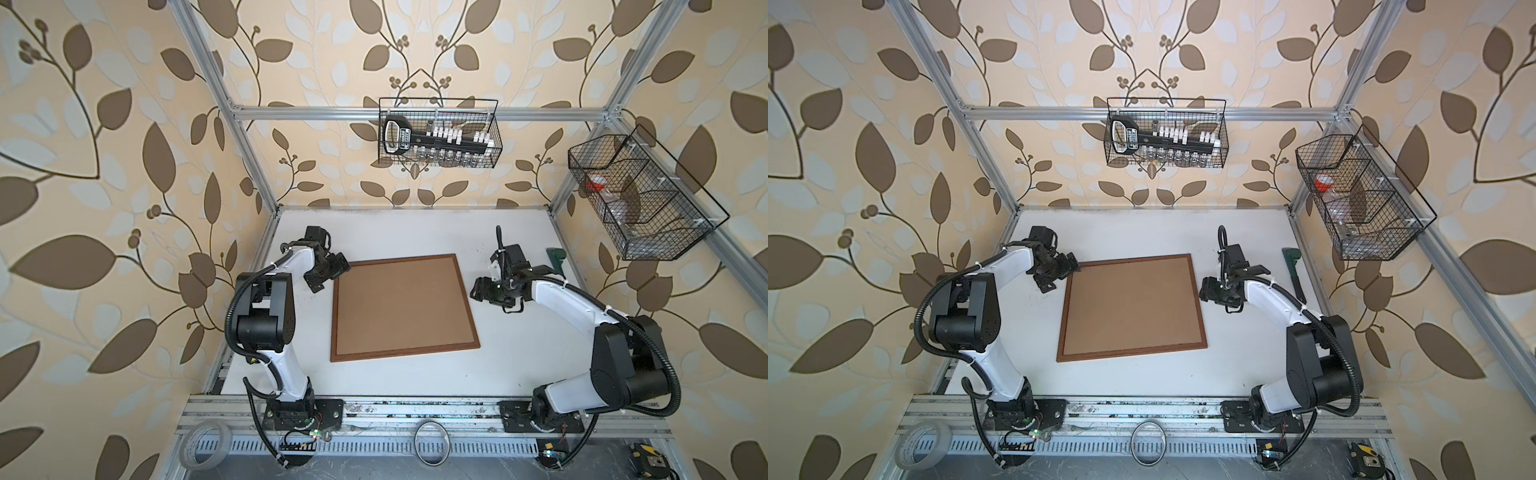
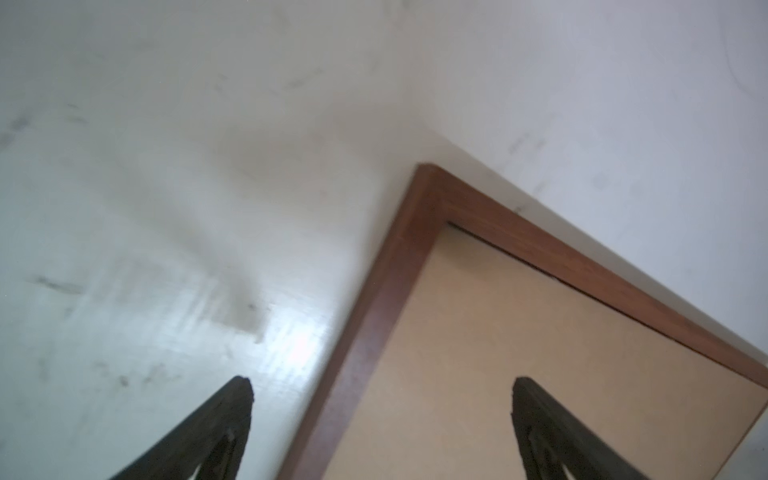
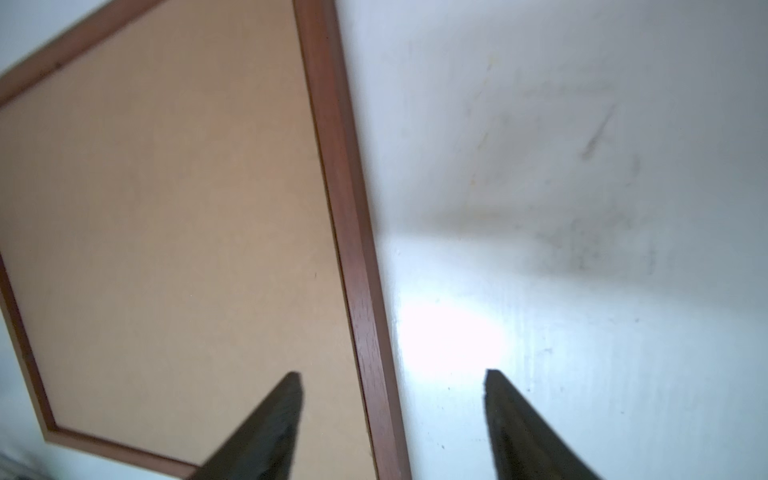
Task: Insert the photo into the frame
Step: 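Press the frame's bars with both grippers to settle it square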
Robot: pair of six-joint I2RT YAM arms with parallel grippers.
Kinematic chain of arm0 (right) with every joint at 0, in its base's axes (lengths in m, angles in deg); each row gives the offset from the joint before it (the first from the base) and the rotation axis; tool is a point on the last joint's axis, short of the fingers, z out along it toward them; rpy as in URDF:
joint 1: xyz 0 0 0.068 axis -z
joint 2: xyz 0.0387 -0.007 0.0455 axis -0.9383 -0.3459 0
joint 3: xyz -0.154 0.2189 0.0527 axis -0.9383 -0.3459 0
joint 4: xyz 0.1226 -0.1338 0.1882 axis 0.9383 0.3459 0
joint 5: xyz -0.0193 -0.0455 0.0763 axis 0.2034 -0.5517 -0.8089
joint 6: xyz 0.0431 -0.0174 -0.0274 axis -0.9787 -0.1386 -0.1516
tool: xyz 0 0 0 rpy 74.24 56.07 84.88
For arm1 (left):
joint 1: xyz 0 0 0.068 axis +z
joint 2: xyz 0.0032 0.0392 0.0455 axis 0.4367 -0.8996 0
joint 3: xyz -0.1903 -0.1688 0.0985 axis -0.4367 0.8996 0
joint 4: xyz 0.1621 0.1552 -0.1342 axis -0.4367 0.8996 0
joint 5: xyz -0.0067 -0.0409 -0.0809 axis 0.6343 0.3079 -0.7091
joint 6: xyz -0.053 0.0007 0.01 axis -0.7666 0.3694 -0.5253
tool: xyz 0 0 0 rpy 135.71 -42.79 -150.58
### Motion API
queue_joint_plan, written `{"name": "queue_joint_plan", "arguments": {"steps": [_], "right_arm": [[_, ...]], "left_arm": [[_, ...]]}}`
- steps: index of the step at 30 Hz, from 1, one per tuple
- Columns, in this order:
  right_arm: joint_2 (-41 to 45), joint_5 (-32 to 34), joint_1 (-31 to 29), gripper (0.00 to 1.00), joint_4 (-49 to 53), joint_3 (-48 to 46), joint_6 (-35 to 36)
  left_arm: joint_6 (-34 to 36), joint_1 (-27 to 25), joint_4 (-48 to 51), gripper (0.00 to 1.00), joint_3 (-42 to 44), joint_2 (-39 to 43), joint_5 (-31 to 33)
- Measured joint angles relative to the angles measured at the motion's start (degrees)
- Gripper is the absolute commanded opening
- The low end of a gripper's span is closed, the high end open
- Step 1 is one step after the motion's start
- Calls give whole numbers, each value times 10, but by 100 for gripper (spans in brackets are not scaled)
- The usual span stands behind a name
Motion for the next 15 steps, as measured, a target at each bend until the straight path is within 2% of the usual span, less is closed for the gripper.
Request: {"name": "queue_joint_plan", "arguments": {"steps": [2, 4, 10, 15], "right_arm": [[-26, 26, 0, 44, -3, 31, 7], [-62, 50, -1, 43, -14, 61, 19], [-136, 68, -22, 31, -19, 101, 41], [-143, 22, -34, 39, -25, 102, 32]], "left_arm": [[0, 20, -3, 95, 5, 0, -1], [0, 33, -11, 93, 10, 0, -7], [1, 24, -30, 90, 47, 0, -30], [-3, 24, -68, 91, 92, 31, -60]]}}
